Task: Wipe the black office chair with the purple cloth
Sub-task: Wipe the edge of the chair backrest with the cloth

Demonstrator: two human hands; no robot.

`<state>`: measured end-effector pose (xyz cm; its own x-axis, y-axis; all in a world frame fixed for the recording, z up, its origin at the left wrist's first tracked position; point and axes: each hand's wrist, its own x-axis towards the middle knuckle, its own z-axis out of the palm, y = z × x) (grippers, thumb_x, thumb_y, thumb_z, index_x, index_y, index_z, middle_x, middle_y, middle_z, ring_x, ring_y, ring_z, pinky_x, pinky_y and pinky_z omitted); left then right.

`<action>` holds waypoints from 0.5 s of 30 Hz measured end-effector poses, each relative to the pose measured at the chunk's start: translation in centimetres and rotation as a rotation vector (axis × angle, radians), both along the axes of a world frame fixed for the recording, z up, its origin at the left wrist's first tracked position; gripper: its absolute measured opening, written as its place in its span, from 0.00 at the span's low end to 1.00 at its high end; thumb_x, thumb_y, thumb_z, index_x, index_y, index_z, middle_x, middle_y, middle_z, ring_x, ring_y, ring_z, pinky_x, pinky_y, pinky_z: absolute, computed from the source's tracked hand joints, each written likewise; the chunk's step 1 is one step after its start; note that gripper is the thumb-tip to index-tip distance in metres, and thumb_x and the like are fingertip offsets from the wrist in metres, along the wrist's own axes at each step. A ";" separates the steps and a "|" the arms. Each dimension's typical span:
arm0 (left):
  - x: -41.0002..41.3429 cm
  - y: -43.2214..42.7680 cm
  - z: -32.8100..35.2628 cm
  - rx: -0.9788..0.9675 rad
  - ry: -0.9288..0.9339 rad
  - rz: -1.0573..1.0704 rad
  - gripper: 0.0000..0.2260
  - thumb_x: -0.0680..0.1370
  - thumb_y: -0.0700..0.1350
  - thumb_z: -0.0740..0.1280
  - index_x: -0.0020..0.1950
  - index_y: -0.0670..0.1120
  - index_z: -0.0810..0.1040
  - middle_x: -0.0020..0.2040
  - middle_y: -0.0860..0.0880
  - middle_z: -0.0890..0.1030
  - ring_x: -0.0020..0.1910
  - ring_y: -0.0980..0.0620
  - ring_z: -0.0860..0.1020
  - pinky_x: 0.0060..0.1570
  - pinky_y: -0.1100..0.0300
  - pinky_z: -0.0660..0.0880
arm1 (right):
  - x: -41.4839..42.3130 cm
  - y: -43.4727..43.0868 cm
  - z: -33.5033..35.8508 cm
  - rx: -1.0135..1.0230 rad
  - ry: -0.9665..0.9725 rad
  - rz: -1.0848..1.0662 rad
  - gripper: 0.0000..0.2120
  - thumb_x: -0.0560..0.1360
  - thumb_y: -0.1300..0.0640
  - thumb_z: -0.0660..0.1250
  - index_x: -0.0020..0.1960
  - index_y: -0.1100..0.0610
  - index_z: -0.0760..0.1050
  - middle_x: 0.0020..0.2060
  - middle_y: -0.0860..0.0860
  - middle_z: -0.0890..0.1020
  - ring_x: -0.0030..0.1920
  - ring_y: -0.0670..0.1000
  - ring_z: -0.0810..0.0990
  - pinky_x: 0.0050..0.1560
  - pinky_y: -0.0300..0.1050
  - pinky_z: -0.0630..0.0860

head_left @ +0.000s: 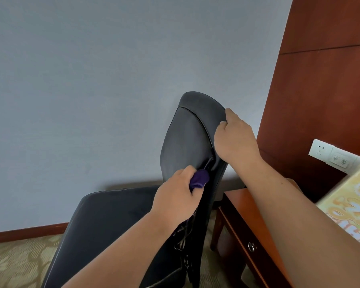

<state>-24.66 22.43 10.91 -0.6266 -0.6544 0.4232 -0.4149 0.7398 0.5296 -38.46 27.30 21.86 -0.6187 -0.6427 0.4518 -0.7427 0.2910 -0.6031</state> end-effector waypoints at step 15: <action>-1.7 2.0 1.9 0.213 0.359 -0.019 0.06 0.81 0.54 0.63 0.44 0.57 0.71 0.39 0.54 0.77 0.37 0.53 0.77 0.39 0.52 0.78 | 0.4 0.6 -0.3 -0.037 0.018 -0.006 0.24 0.83 0.61 0.50 0.79 0.59 0.59 0.64 0.60 0.76 0.56 0.57 0.74 0.47 0.40 0.61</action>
<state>-26.36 24.40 12.76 -0.4768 -0.7404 0.4737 -0.1628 0.6040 0.7802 -38.10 27.94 21.55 -0.6145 -0.6213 0.4862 -0.7515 0.2734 -0.6004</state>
